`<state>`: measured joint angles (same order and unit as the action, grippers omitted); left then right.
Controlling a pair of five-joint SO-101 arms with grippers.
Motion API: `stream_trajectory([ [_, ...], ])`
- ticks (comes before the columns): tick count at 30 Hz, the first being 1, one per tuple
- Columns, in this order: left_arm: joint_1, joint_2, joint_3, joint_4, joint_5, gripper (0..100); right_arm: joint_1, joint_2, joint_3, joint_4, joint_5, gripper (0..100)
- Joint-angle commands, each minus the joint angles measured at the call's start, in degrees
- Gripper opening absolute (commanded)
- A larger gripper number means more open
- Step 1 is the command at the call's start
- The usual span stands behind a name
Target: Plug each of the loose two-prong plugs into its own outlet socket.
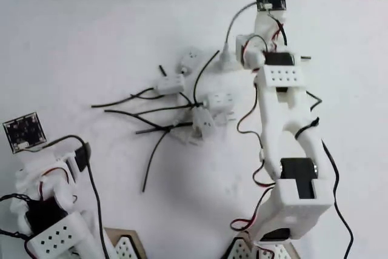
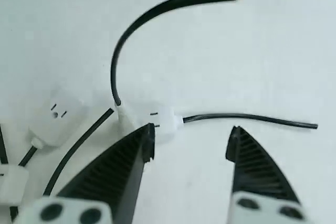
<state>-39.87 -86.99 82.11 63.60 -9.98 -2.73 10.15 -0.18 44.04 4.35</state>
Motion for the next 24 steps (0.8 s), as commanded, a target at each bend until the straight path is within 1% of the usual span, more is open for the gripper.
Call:
stream_trajectory([
  [1,-0.04,-0.84,-0.26,-1.14,0.09,38,-0.84,-4.35,-3.69,10.95,0.18,21.9],
  [7,-0.04,-0.84,-0.26,-1.14,0.09,38,-6.11,-6.37,-3.43,26.51,0.18,21.9],
  [14,-0.04,-0.84,-0.26,-1.14,0.09,38,-13.49,-6.2,-3.43,38.64,0.09,21.9],
  [18,-0.04,-0.84,-0.26,-1.14,0.09,38,-18.68,-6.2,-3.43,42.33,0.09,21.9],
  [24,-0.04,-0.84,-0.26,-1.14,0.09,38,-24.75,-6.02,-3.43,43.47,0.09,21.9],
])
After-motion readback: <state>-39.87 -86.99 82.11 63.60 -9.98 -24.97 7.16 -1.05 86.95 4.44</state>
